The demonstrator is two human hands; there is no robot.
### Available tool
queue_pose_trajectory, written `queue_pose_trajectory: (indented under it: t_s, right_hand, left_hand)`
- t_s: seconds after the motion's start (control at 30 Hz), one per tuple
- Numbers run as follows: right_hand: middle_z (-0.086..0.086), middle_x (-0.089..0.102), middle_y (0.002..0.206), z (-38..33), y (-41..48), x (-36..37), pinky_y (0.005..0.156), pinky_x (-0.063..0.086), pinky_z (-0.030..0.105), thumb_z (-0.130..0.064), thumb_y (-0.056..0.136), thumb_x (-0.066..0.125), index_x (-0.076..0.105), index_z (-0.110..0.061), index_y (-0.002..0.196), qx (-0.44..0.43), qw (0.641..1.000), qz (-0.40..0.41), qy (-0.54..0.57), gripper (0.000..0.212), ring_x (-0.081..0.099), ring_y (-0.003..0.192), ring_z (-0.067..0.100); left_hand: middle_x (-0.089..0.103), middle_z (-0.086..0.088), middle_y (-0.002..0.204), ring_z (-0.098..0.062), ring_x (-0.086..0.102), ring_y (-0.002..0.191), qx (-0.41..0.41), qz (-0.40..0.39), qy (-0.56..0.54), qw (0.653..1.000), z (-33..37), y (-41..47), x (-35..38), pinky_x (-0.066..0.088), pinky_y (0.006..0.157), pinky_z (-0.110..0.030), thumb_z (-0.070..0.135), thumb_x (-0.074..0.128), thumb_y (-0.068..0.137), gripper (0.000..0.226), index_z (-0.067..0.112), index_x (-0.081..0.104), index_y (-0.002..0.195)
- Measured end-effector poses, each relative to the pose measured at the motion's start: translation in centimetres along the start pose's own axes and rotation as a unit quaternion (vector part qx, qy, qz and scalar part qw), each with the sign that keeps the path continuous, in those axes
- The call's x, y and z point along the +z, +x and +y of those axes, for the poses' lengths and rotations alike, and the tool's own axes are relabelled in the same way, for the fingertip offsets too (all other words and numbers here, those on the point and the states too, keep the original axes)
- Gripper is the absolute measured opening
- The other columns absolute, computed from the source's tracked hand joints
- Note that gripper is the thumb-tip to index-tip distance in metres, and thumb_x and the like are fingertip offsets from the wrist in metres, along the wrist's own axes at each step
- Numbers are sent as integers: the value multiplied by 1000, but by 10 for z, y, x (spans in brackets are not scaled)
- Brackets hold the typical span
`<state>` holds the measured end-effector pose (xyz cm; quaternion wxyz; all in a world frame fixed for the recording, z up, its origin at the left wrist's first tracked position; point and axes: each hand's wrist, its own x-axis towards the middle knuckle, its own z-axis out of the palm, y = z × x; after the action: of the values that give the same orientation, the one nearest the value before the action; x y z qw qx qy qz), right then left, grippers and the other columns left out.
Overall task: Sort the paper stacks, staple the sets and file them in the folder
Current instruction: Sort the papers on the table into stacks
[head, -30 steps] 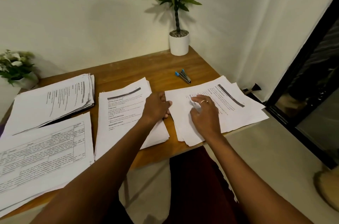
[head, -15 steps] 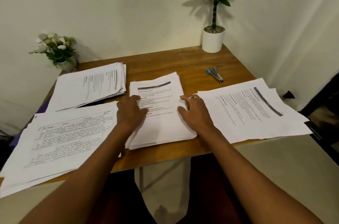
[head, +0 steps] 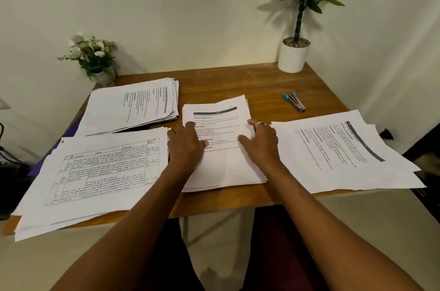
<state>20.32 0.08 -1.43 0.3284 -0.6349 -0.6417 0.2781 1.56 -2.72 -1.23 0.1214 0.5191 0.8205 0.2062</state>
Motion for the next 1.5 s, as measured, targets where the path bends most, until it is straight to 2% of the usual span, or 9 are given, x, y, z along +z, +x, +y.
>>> queue_pose_trajectory:
  t_s: [0.2, 0.37, 0.6, 0.83, 0.97, 1.2, 1.3, 1.37, 1.5]
  right_hand:
    - [1, 63, 136, 1, 1, 0, 100, 29, 27, -27, 92, 74, 60, -24, 131, -2, 1000, 10, 2, 41, 54, 125, 21]
    - [1, 60, 138, -5, 1, -1, 111, 44, 44, -24, 90, 77, 58, -24, 131, 13, 998, 15, 55, 45, 57, 124, 21]
    - [2, 62, 137, -2, 5, 4, 103, 32, 30, -23, 91, 75, 62, -23, 129, 14, 1000, 21, 18, 40, 55, 126, 23]
    - [-1, 70, 126, -6, 1, -2, 97, 27, 30, -26, 95, 70, 70, -24, 122, -31, 997, 63, -44, 27, 61, 115, 22]
    - [1, 69, 129, -11, -5, -3, 102, 35, 35, -24, 97, 68, 71, -22, 123, -48, 996, 59, -56, 26, 56, 120, 23]
    - [2, 58, 144, -13, -1, -9, 77, 47, 15, -20, 93, 73, 51, -18, 143, 18, 996, -39, 82, 54, 61, 125, 24]
    - [2, 61, 140, -13, 1, -15, 81, 47, 19, -22, 95, 71, 54, -15, 140, 32, 992, -51, 112, 49, 61, 124, 21]
    - [-3, 64, 129, -13, 2, -22, 71, 46, 15, -22, 97, 69, 56, -15, 136, 53, 984, -45, 163, 42, 62, 115, 14]
    - [-9, 69, 115, -8, 4, -37, 77, 57, 26, -19, 97, 67, 60, -29, 116, 103, 949, -42, 296, 23, 68, 103, 11]
  left_hand:
    - [49, -15, 143, -38, 36, 136, -7, -4, 2, 1000, 1, 2, 0, 39, 107, -54, 35, 80, 85, 65, 18, 48, 140]
    - [50, -15, 141, -37, 37, 135, -8, -5, 6, 1000, 1, 1, 0, 41, 106, -53, 36, 80, 85, 65, 18, 48, 139]
    - [51, -15, 140, -37, 39, 134, -8, -1, -2, 1000, 1, -1, -1, 41, 105, -51, 36, 79, 86, 64, 16, 49, 138]
    - [51, -14, 142, -36, 41, 134, -14, 4, 4, 1000, 4, -3, -1, 42, 105, -49, 37, 79, 86, 65, 17, 49, 140]
    - [49, -14, 144, -37, 39, 135, -14, 2, -4, 1000, 3, -4, -1, 40, 106, -50, 36, 78, 87, 64, 18, 48, 141]
    - [48, -15, 144, -36, 38, 135, -11, 4, -5, 1000, 4, -7, -3, 41, 107, -50, 35, 77, 88, 64, 17, 47, 141]
    - [49, -14, 144, -36, 38, 135, -7, 9, -9, 1000, 4, -8, -4, 41, 107, -52, 37, 78, 86, 66, 18, 47, 141]
    - [48, -11, 147, -36, 37, 137, -5, 25, -19, 999, 4, -7, -7, 39, 108, -53, 41, 78, 86, 68, 20, 46, 142]
    - [46, -7, 151, -32, 36, 141, 1, 63, -113, 992, 7, -8, -15, 36, 112, -52, 45, 73, 90, 65, 22, 45, 144]
